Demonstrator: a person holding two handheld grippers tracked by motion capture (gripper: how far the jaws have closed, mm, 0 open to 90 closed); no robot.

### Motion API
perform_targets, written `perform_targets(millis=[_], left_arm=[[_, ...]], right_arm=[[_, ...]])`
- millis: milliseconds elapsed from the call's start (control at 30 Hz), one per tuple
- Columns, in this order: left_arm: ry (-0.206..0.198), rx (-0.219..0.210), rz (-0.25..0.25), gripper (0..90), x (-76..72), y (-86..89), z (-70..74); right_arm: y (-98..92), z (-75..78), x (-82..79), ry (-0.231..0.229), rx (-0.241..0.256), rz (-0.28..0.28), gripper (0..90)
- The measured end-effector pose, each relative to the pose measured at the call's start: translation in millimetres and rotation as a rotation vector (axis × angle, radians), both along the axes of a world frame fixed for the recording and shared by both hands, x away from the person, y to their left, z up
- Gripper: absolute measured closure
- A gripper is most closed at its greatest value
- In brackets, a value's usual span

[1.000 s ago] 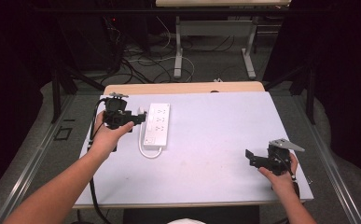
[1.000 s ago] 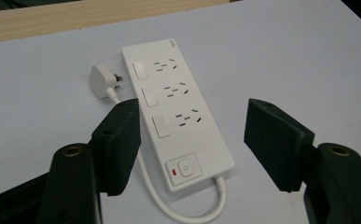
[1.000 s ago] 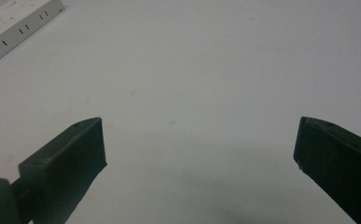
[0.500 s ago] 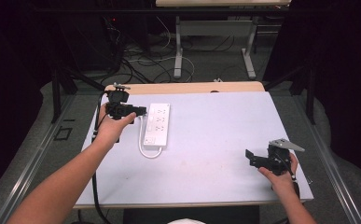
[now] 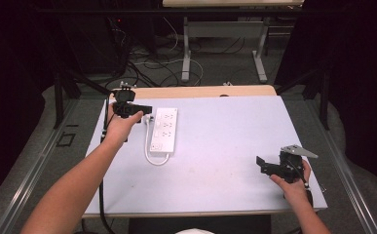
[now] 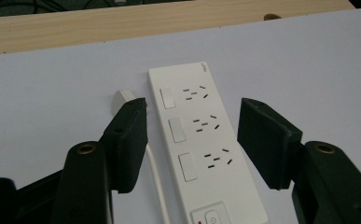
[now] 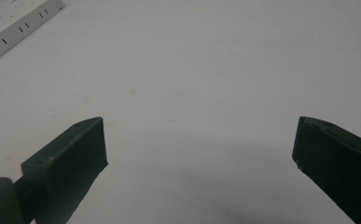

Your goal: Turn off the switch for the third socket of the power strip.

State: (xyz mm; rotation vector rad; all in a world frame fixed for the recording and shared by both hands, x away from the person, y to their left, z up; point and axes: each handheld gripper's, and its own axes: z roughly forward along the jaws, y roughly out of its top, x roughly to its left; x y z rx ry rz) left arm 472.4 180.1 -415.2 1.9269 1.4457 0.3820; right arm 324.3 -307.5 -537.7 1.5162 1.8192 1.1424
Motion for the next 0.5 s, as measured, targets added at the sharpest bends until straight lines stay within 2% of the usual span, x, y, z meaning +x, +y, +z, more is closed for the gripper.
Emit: perform_targets(millis=[67, 133, 167, 200, 233, 300, 367, 500], left_arm=[[-0.015, -0.004, 0.021, 42.9, 3.4, -0.9, -2.5], [-0.002, 0.005, 0.011, 43.0, 6.6, 0.4, -2.7], [-0.020, 0.003, 0.026, 43.2, 8.3, -0.6, -4.8], [-0.010, 0.008, 0.021, 43.2, 9.9, -0.3, -5.0], [-0.019, 0.001, 0.031, 43.3, 11.6, -1.3, -6.6], [-0.026, 0.014, 0.037, 42.6, 15.2, -1.9, -8.4], [-0.031, 0.007, 0.036, 42.3, 19.1, -2.0, -10.5], [-0.025, 0.005, 0.048, 42.4, 25.9, -1.3, -13.5]], right_arm=[[0.0, -0.1, 0.0, 0.003, 0.001, -0.001, 2.3], [0.1, -0.2, 0.0, 0.003, 0.001, -0.001, 2.3], [0.3, -0.3, 0.1, 0.001, 0.000, -0.006, 2.3], [1.0, -0.6, 0.0, 0.002, 0.007, -0.009, 2.3], [0.3, 0.1, -0.4, 0.015, 0.001, -0.002, 2.3], [-0.2, -0.2, 0.0, 0.013, -0.004, 0.003, 2.3], [-0.1, -0.3, 0.0, 0.014, -0.003, 0.004, 2.3], [0.1, -1.1, 0.5, 0.007, 0.001, 0.004, 2.3]])
